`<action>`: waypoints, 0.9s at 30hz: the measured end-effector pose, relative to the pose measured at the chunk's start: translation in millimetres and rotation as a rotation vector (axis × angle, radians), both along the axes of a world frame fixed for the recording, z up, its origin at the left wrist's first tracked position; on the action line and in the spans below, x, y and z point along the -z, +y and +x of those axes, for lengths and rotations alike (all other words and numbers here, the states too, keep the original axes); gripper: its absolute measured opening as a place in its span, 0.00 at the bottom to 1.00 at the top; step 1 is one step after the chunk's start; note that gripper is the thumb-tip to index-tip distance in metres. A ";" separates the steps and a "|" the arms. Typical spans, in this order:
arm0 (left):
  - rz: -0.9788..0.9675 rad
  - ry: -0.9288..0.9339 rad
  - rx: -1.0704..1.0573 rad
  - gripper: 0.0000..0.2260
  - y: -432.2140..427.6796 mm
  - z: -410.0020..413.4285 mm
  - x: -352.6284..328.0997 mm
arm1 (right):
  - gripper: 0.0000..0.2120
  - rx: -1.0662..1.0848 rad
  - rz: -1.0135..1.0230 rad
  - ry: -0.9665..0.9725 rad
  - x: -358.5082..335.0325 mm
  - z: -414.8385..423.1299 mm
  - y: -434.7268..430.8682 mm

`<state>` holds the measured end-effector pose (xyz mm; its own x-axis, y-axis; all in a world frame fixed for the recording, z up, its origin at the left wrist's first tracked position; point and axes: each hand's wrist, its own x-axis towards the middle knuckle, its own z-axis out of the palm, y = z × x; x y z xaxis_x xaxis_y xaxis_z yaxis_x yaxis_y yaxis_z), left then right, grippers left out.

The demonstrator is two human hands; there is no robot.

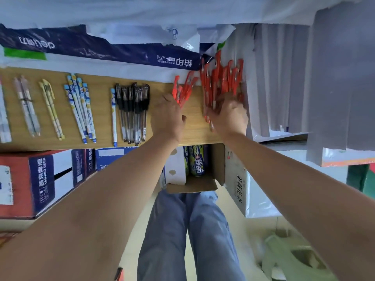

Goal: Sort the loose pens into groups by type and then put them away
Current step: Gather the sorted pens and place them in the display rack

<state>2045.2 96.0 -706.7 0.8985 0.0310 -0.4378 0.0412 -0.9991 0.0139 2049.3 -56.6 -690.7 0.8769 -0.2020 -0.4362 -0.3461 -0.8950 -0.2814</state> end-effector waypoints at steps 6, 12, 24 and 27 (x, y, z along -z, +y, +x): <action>-0.252 0.029 -0.220 0.18 6.6 1.3 -7.0 | 0.25 -0.110 -0.090 0.038 -1.9 16.4 10.7; -0.492 0.112 -0.389 0.11 17.3 -0.7 -6.3 | 0.21 -0.008 -0.019 0.135 1.3 16.5 27.1; -0.771 0.209 -0.590 0.07 29.7 -15.3 -2.5 | 0.20 0.169 0.127 0.195 2.7 23.8 41.6; -0.893 0.257 -0.711 0.10 33.5 -16.7 -4.5 | 0.16 0.227 0.180 0.182 2.8 19.0 35.7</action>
